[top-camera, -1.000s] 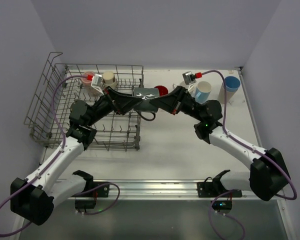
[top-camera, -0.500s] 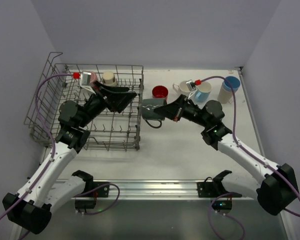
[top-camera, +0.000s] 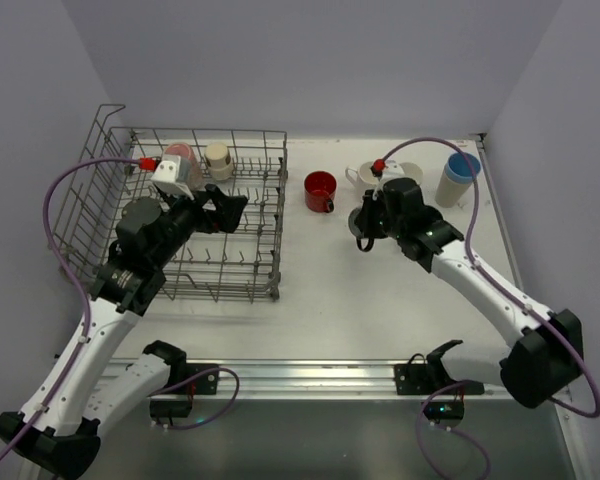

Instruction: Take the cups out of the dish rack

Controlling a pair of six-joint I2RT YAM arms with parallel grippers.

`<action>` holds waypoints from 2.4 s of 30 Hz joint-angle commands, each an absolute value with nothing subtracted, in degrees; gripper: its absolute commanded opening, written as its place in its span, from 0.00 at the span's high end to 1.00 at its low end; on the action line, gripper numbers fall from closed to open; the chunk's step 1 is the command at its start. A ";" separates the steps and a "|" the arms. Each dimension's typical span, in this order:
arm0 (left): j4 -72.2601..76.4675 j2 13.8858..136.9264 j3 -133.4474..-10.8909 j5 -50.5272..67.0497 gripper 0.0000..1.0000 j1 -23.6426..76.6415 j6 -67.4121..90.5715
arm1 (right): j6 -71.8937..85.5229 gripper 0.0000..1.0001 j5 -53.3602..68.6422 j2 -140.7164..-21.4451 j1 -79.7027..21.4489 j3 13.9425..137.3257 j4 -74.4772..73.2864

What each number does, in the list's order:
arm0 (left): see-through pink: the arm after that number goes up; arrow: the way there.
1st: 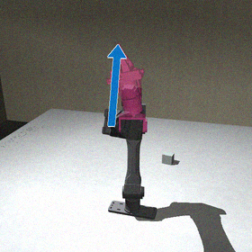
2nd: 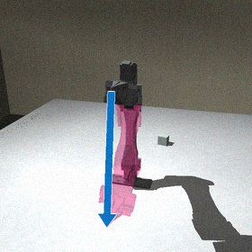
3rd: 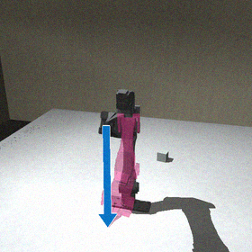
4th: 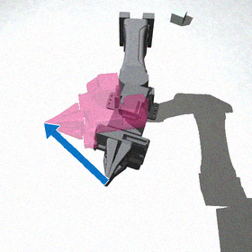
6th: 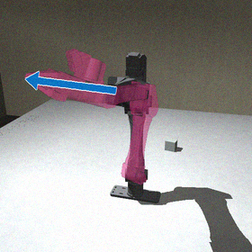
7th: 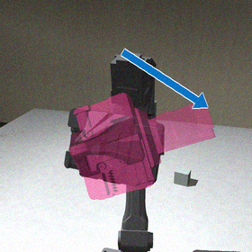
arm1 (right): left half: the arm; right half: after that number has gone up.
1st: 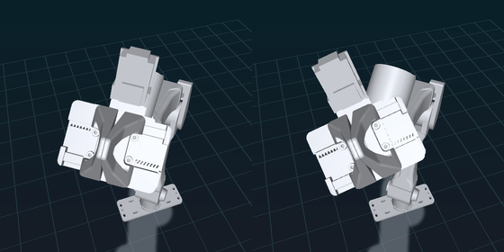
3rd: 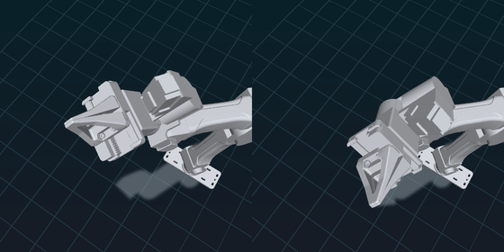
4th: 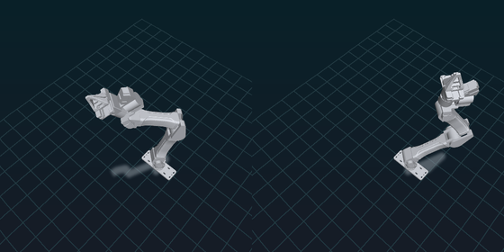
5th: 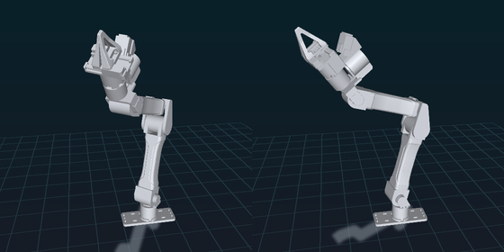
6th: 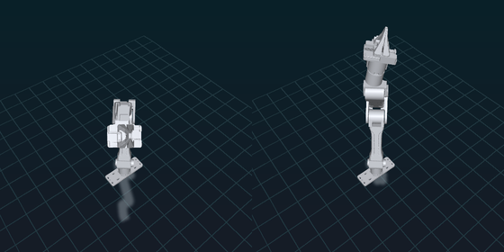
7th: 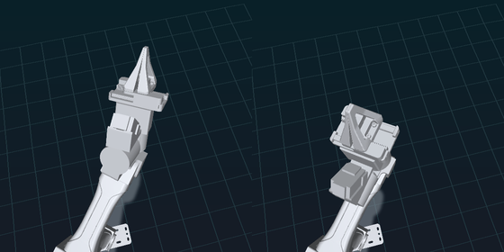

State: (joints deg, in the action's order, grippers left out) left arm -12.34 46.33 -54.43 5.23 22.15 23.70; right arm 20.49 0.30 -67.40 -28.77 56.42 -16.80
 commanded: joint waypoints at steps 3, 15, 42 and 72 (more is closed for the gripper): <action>-19.51 45.70 -53.88 -5.96 0.00 21.88 14.59 | 8.89 1.00 -13.53 -78.98 -28.30 64.33 -20.04; -19.25 49.74 -53.00 -9.14 0.00 21.88 14.68 | 0.88 1.00 -17.75 -95.53 -27.95 71.19 -17.58; -16.54 89.73 -82.88 -28.03 0.00 18.11 19.78 | 7.38 0.62 -5.98 -91.94 -24.35 68.91 -19.60; -18.37 110.03 -95.54 -11.42 0.00 0.00 15.73 | 10.99 0.01 3.87 -76.38 -27.77 63.10 -12.22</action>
State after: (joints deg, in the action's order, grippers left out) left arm -18.96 109.25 -91.96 -12.10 -0.10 17.76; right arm 10.66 2.81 -77.93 -27.24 63.26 -14.83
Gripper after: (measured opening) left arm 0.998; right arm 0.989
